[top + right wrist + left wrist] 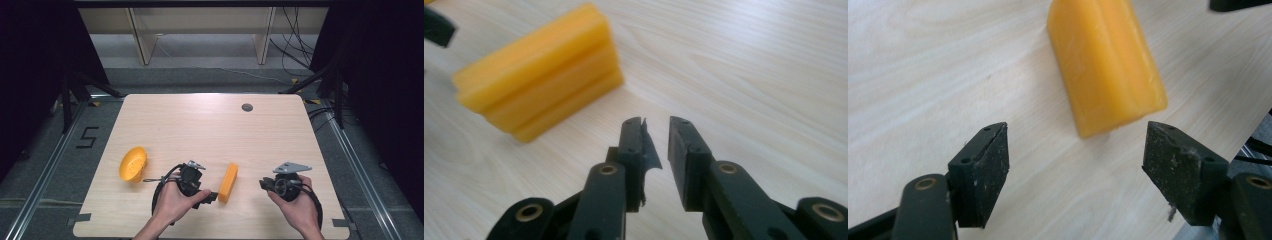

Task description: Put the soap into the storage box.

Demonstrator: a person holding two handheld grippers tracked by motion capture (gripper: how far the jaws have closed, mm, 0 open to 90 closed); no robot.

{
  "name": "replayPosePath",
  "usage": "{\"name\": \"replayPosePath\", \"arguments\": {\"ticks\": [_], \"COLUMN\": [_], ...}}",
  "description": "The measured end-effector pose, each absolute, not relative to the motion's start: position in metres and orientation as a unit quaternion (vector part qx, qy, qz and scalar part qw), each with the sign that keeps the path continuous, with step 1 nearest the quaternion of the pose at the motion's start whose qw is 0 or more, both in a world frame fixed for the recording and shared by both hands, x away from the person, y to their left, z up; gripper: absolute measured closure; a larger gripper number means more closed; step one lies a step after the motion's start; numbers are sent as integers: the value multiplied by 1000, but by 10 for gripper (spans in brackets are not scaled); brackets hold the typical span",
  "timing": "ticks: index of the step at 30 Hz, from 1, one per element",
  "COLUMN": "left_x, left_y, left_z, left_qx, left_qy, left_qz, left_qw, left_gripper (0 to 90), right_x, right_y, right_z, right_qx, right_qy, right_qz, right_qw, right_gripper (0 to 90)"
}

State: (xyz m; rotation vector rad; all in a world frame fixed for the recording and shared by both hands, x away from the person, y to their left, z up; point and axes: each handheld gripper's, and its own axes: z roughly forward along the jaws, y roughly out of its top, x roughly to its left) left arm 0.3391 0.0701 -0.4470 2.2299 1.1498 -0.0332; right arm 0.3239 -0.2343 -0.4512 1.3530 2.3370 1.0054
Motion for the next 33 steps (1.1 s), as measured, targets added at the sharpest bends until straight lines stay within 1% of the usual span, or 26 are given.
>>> {"name": "replayPosePath", "arguments": {"ticks": [2, 3, 5, 6, 8, 9, 13, 15, 17, 18, 23, 24, 26, 31, 33], "left_x": [339, 340, 340, 342, 345, 346, 355, 361, 366, 368, 377, 378, 380, 378, 379], "left_y": [69, 69, 66, 61, 60, 56, 43, 33, 26, 20, 4, 0, -7, -16, -19], "left_z": [-447, -445, -446, -444, -442, -441, -433, -430, -429, -428, -428, -428, -431, -434, -438], "left_qx": [840, 851, 843, 845, 851, 845, 847, 845, 846, 840, 841, 837, 841, 842, 850], "left_qy": [444, 435, 446, 448, 439, 447, 456, 465, 468, 481, 488, 492, 492, 490, 486], "left_qz": [-13, -10, -14, -14, -18, -20, -7, 2, -2, -2, 0, -6, -9, -14, -18], "left_qw": [311, 294, 301, 293, 287, 292, 275, 265, 258, 253, 236, 240, 224, 224, 205], "left_gripper": [259, 259, 259, 259, 259, 259, 264, 268, 281, 290, 296, 301, 308, 308, 311], "right_x": [322, 322, 324, 323, 322, 322, 323, 322, 323, 323, 324, 324, 325, 326, 326], "right_y": [-242, -243, -245, -243, -241, -241, -240, -240, -240, -240, -240, -240, -241, -240, -240], "right_z": [-452, -453, -455, -453, -453, -453, -455, -455, -456, -456, -456, -457, -457, -458, -457], "right_qx": [486, 491, 476, 496, 496, 496, 495, 495, 495, 496, 492, 488, 481, 479, 480], "right_qy": [794, 791, 795, 789, 791, 791, 794, 793, 795, 795, 796, 799, 802, 802, 803], "right_qz": [341, 341, 351, 343, 335, 335, 335, 332, 330, 330, 334, 333, 333, 338, 334], "right_qw": [128, 128, 134, 120, 124, 124, 115, 122, 120, 118, 110, 115, 122, 115, 117], "right_gripper": [748, 744, 738, 731, 728, 728, 719, 717, 715, 714, 711, 710, 709, 708, 707]}}
